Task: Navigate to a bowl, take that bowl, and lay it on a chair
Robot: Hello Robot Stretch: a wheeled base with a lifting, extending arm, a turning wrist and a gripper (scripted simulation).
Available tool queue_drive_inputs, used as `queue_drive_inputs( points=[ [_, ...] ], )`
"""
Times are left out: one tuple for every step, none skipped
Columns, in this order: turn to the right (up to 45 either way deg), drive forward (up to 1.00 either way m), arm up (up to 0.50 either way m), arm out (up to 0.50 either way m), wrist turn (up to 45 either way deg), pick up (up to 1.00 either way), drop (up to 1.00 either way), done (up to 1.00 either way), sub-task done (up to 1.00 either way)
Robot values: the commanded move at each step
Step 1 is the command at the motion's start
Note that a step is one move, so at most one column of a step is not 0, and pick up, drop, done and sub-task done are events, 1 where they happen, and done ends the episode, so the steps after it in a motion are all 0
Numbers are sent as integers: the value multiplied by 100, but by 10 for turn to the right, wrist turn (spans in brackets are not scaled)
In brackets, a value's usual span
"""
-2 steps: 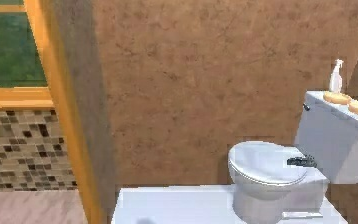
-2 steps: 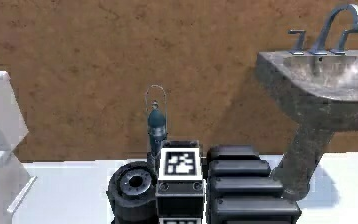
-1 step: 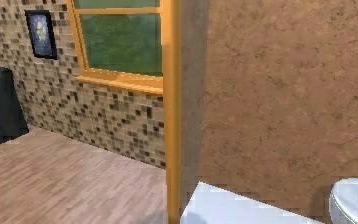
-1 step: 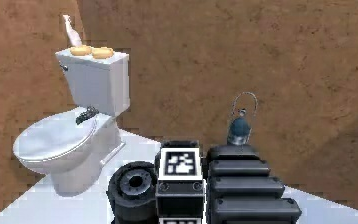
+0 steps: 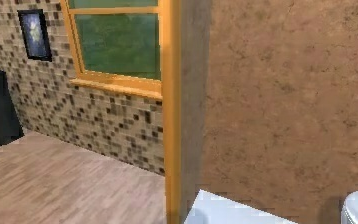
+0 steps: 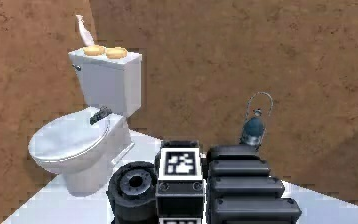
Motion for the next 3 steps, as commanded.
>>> queue_drive_inputs(
  points=[
    [-120, 0, 0, 0, 0, 0, 0, 0, 0],
    [0, 65, 0, 0, 0, 0, 0, 0, 0],
    [-450, 0, 0, 0, 0, 0, 0, 0, 0]
  ],
)
